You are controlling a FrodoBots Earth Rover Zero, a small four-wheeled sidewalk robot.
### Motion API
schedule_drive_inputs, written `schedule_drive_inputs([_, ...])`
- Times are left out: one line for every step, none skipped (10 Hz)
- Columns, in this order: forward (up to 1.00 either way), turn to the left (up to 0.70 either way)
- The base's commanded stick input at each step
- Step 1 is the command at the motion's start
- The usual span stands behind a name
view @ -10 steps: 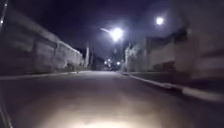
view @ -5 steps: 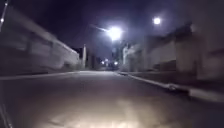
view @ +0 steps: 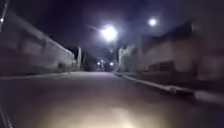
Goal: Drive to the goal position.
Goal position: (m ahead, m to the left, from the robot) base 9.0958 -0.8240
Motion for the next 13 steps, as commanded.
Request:
schedule_drive_inputs([0.70,0.02])
schedule_drive_inputs([0.70,0.02])
schedule_drive_inputs([0.70,0.02])
schedule_drive_inputs([0.70,0.02])
schedule_drive_inputs([0.70,0.02])
schedule_drive_inputs([0.70,0.02])
schedule_drive_inputs([0.70,0.02])
schedule_drive_inputs([0.70,0.02])
schedule_drive_inputs([0.70,0.02])
schedule_drive_inputs([0.70,0.02])
schedule_drive_inputs([0.70,0.02])
schedule_drive_inputs([0.70,0.02])
schedule_drive_inputs([0.70,0.02])
